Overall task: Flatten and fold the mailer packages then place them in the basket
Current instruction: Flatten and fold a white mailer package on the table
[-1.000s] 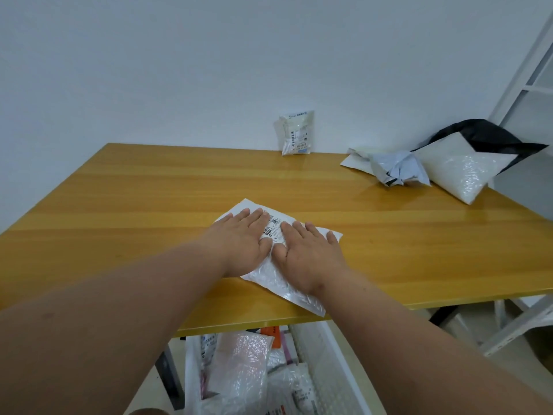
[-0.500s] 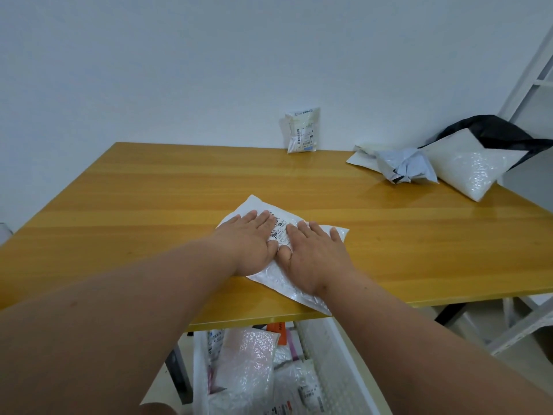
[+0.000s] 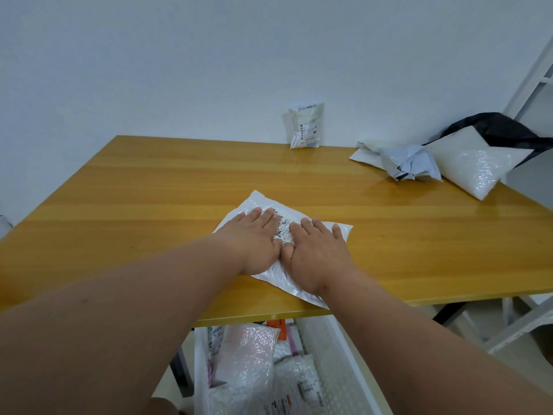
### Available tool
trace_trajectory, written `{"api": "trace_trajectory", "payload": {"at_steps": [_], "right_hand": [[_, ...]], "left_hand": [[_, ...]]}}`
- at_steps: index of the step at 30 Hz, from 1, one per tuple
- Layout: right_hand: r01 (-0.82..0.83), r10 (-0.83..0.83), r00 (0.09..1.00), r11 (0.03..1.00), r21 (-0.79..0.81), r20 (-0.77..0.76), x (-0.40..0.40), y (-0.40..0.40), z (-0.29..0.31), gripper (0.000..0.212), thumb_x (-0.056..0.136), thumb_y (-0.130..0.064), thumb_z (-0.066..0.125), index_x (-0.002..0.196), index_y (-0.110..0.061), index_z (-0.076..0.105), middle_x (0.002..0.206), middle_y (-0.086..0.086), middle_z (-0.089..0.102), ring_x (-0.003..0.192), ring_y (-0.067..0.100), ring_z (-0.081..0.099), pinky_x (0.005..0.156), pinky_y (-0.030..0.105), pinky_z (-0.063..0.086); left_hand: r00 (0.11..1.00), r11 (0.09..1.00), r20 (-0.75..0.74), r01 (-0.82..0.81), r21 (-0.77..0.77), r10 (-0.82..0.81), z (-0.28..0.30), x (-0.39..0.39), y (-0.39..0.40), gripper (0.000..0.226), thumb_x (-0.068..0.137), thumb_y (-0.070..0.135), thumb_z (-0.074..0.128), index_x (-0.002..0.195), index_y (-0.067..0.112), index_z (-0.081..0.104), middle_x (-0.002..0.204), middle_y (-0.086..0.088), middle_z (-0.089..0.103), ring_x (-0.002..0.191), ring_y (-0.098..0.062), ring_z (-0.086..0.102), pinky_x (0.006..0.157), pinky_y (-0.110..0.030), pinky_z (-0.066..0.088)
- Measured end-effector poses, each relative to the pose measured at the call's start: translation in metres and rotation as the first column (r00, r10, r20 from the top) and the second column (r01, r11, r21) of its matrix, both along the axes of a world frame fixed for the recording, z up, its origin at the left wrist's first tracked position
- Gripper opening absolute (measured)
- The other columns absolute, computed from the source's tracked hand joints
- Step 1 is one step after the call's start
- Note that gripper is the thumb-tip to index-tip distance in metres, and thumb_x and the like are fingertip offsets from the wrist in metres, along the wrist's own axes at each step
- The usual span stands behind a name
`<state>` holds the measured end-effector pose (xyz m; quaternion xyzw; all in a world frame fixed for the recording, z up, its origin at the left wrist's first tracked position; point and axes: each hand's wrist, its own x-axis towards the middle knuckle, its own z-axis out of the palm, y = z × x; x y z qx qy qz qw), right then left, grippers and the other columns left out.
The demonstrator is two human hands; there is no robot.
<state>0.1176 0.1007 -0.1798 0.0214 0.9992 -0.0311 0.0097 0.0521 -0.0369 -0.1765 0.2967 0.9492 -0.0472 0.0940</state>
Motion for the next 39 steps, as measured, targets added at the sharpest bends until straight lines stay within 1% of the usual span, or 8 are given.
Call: {"api": "trace_trajectory", "payload": {"at_steps": [9,13,21,26,28,31,34,39], "right_hand": [[-0.013,0.013,0.999,1.0,0.014,-0.051,-0.002,0.0,-0.005,0.081,0.084,-0.049,0.001,0.153,-0.014,0.025,0.161,0.009,0.022,0.149,0.023,0.015,0.12,0.048,0.009],[-0.008,0.008,0.999,1.0,0.015,-0.05,-0.002,0.001,-0.007,0.06,0.1,-0.041,0.02,0.153,-0.013,0.025,0.161,0.01,0.022,0.149,0.024,0.016,0.121,0.044,0.009],[0.002,-0.002,0.997,1.0,-0.001,-0.078,0.0,-0.001,-0.006,0.074,0.088,-0.047,0.01,0.15,-0.014,0.032,0.158,0.009,0.028,0.147,0.024,0.02,0.12,0.045,0.011],[-0.017,0.013,0.998,0.998,-0.059,-0.059,0.003,0.004,-0.003,0.058,0.101,-0.043,0.024,0.154,-0.019,0.023,0.163,0.007,0.017,0.15,0.026,0.011,0.12,0.048,0.005],[-0.009,0.003,0.999,0.991,-0.136,-0.042,0.004,0.01,0.001,0.059,0.101,-0.052,0.02,0.156,-0.029,0.016,0.165,0.001,0.003,0.151,0.026,-0.001,0.12,0.049,-0.001],[0.158,-0.19,0.974,0.961,-0.228,-0.124,0.012,0.017,0.004,0.064,0.098,-0.063,0.02,0.155,-0.035,0.017,0.165,-0.002,-0.004,0.15,0.027,-0.007,0.119,0.05,-0.004],[0.409,-0.441,0.893,0.879,-0.246,-0.087,0.022,0.018,0.004,0.071,0.092,-0.068,0.027,0.15,-0.027,0.029,0.159,0.008,0.016,0.144,0.033,0.014,0.113,0.05,0.014],[0.447,-0.451,0.892,0.866,-0.224,0.037,0.035,0.015,0.014,0.065,0.094,-0.067,0.02,0.145,-0.03,0.039,0.147,0.014,0.037,0.136,0.035,0.029,0.108,0.051,0.021]], "left_hand": [[1.0,1.0,-0.01,-0.001,0.007,0.001,0.0,0.003,0.0,0.061,0.104,0.042,0.008,0.156,0.014,-0.008,0.163,-0.002,-0.016,0.15,-0.019,-0.014,0.122,-0.039,-0.004],[1.0,1.0,-0.011,-0.003,0.005,0.003,0.0,0.004,0.001,0.06,0.104,0.042,0.008,0.156,0.014,-0.008,0.163,-0.002,-0.015,0.15,-0.019,-0.014,0.122,-0.039,-0.004],[1.0,1.0,-0.013,-0.024,0.011,0.024,-0.004,0.005,0.001,0.06,0.104,0.042,0.007,0.156,0.015,-0.008,0.163,-0.001,-0.016,0.15,-0.02,-0.015,0.122,-0.04,-0.005],[1.0,0.992,-0.005,-0.025,0.127,0.026,0.003,0.004,-0.004,0.063,0.104,0.044,0.019,0.157,0.014,0.0,0.165,-0.002,-0.005,0.151,-0.02,-0.006,0.122,-0.038,-0.001],[0.995,0.965,-0.023,-0.09,0.247,0.098,0.006,-0.002,-0.009,0.063,0.105,0.044,0.027,0.157,0.014,0.008,0.164,-0.004,0.004,0.151,-0.023,0.002,0.121,-0.034,0.001],[0.938,0.867,0.02,-0.328,0.374,0.346,0.0,-0.013,-0.023,0.061,0.101,0.046,0.031,0.156,0.029,0.012,0.164,-0.004,0.01,0.15,-0.027,0.008,0.121,-0.044,0.009],[0.891,0.818,0.108,-0.449,0.359,0.442,0.0,-0.006,-0.028,0.063,0.096,0.042,0.036,0.155,0.031,0.016,0.16,-0.006,0.023,0.145,-0.032,0.022,0.117,-0.049,0.022],[0.794,0.669,0.301,-0.607,0.428,0.528,0.021,0.015,-0.029,0.065,0.094,0.013,0.032,0.155,0.031,0.019,0.152,-0.011,0.035,0.121,-0.038,0.051,0.099,-0.044,0.049]]}}
